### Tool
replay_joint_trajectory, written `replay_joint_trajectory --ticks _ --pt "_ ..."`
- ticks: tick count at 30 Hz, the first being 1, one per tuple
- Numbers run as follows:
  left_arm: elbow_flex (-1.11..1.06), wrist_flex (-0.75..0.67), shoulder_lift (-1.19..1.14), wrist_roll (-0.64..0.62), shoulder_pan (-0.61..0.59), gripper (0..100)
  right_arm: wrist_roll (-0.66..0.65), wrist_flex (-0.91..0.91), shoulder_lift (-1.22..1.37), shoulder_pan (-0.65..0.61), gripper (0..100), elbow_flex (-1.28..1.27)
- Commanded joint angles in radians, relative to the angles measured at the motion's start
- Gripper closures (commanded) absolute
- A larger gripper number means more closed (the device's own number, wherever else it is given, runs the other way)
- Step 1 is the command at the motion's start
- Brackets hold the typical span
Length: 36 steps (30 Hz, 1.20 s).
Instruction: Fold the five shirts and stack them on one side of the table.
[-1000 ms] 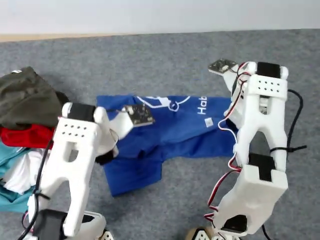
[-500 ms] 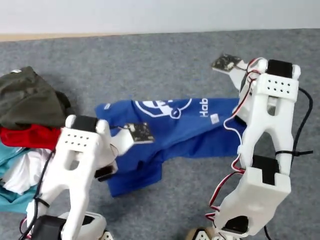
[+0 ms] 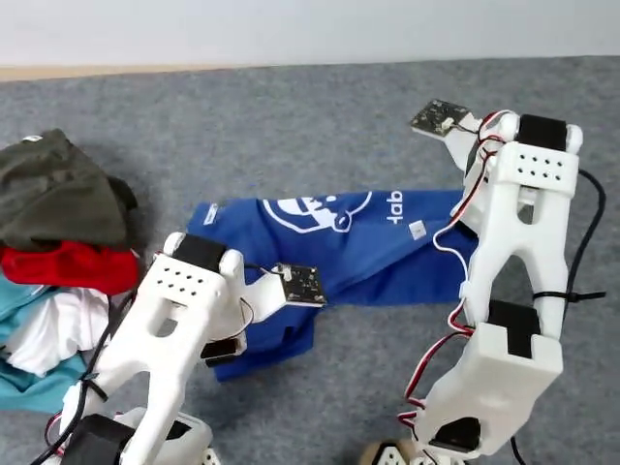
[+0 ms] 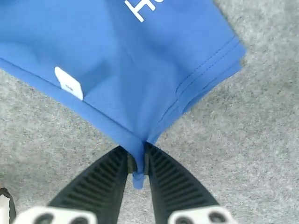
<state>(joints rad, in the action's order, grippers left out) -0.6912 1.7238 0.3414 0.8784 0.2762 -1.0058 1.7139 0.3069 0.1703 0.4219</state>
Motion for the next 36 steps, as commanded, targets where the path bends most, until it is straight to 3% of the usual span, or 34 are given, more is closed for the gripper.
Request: replay_joint_trajectory --ticks 1,8,16,19,23,27,29,36 --pt "0.018 0.029 0.032 -0.012 -0.012 95 -0.009 0.013 -0.074 0.008 97.5 0.055" --pt "0.148 0.031 0.032 -0.026 -0.153 89 -0.005 0.013 -0.12 0.036 80.2 0.06" --pt "0.271 0.029 0.032 -0.029 -0.196 87 -0.005 0.013 -0.176 0.036 80.4 0.06" --pt "0.363 -0.003 0.028 -0.115 -0.209 89 -0.003 0.013 -0.173 0.033 80.5 0.058" --pt "0.424 -0.181 0.021 -0.262 -0.25 94 0.054 -0.01 -0.148 0.01 84.6 0.055" --pt "0.4 -0.381 0.021 -0.454 -0.259 100 0.236 -0.081 -0.077 -0.033 99.3 0.055" --pt "0.363 -0.473 0.02 -0.517 -0.253 99 0.331 -0.122 -0.033 -0.048 97.8 0.055" --pt "0.179 -0.736 0.008 -0.555 -0.226 99 0.474 -0.252 0.133 -0.127 98.8 0.055"
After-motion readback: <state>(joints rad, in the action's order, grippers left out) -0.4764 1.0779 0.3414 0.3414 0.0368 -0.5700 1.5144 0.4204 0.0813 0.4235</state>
